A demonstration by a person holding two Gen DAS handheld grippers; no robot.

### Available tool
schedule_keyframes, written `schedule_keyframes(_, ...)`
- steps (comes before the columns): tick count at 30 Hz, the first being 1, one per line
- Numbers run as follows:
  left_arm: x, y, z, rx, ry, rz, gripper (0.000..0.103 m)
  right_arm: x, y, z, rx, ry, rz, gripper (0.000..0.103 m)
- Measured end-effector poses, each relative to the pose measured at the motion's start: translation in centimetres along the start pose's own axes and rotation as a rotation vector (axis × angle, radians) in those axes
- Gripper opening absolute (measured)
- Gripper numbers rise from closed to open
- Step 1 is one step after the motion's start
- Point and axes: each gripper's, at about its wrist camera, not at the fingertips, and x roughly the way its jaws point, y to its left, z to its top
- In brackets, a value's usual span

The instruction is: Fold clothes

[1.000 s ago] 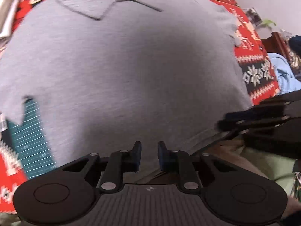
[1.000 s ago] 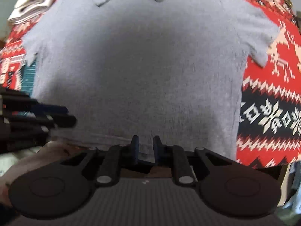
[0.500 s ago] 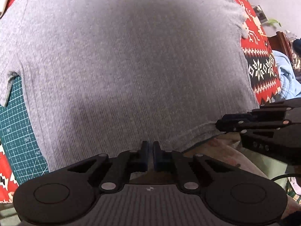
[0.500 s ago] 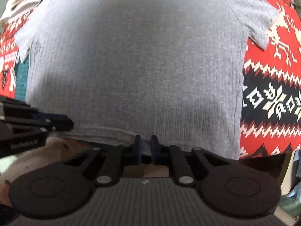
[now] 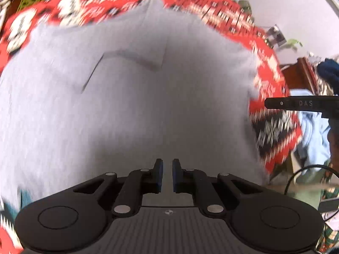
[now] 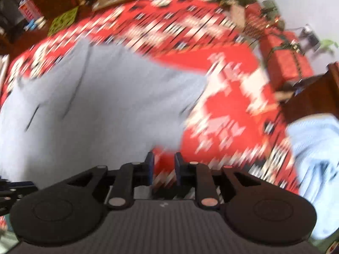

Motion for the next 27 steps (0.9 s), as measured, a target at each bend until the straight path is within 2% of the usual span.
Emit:
schedule_keyframes(4, 1.6, -2.5, 5.0, 0.053, -0.049, -0.006, 0.008, 1.8, -2.8, 3.3, 0.019, -0.077, -0.035, 0.022)
schedule_keyframes(7, 2.9, -4.3, 8.3, 0.095, -0.083, -0.013, 0.008, 3.3, -4.6, 5.3, 0.048, -0.101, -0.035, 0.022)
schedule_keyframes(14, 6.5, -8.3, 14.0, 0.2, -0.13, -0.019, 0.008, 7.3, -6.1, 7.5, 0.062, -0.133, -0.014, 0.022)
schedule_keyframes(22, 10.5, -10.7, 16.4, 0.26, -0.08, -0.055, 0.008, 9.9, -5.7, 8.0, -0.029, -0.131, -0.002, 0.022)
schedule_keyframes(25, 11.5, -11.0, 16.8, 0.263, -0.077, -0.072, 0.008, 9.7, -5.3, 7.8, -0.057, -0.142, 0.001, 0.004)
schedule_keyframes(27, 11.8, -11.3, 17.0, 0.265, -0.085, -0.089, 0.008, 9.5, -5.2, 7.6, -0.054, -0.151, -0.014, 0.003)
